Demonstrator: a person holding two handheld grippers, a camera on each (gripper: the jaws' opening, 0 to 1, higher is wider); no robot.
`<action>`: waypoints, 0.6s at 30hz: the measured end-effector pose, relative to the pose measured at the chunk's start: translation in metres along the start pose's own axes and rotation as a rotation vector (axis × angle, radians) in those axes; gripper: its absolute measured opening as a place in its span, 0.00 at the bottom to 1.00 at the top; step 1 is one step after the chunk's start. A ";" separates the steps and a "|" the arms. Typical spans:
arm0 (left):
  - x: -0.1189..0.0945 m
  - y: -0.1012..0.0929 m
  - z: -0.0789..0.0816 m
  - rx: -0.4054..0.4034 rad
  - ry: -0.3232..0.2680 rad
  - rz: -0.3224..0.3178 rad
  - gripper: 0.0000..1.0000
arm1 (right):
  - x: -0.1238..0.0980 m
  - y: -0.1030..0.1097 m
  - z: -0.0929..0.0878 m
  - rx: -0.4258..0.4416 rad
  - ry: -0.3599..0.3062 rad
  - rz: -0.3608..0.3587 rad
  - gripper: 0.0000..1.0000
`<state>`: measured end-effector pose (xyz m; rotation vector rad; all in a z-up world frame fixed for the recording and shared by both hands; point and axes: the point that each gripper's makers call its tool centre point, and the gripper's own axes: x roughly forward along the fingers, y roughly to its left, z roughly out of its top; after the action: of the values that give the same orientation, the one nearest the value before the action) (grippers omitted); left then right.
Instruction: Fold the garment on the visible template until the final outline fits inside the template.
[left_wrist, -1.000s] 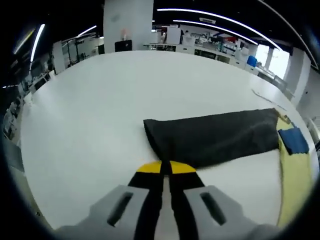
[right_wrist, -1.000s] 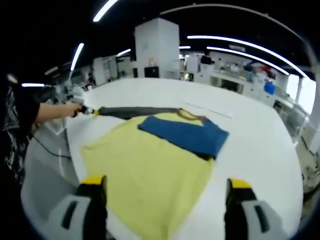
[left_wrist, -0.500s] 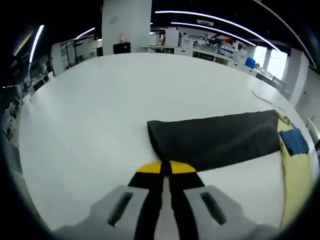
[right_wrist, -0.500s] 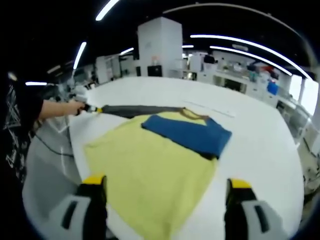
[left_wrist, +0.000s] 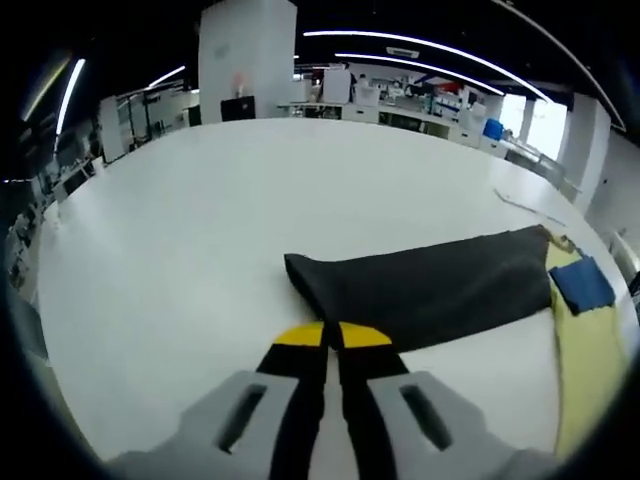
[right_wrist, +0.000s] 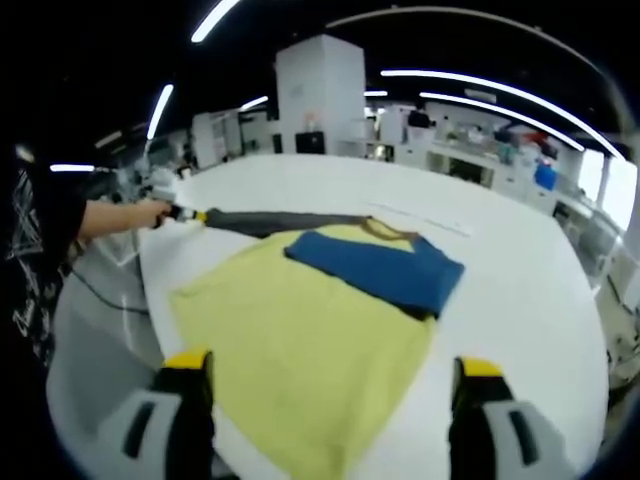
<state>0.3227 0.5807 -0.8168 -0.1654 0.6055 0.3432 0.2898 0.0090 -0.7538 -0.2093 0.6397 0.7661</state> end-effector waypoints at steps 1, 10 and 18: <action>-0.002 -0.005 0.005 0.000 -0.006 -0.010 0.00 | 0.000 0.001 0.001 -0.001 -0.001 0.001 0.99; -0.005 -0.017 0.015 0.021 -0.036 -0.044 0.00 | 0.000 0.003 0.002 -0.004 -0.004 0.010 0.99; -0.006 -0.035 0.030 0.067 -0.059 -0.085 0.00 | -0.001 0.009 0.002 -0.018 -0.003 0.015 0.99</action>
<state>0.3462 0.5541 -0.7872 -0.1160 0.5489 0.2448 0.2839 0.0151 -0.7513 -0.2204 0.6323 0.7864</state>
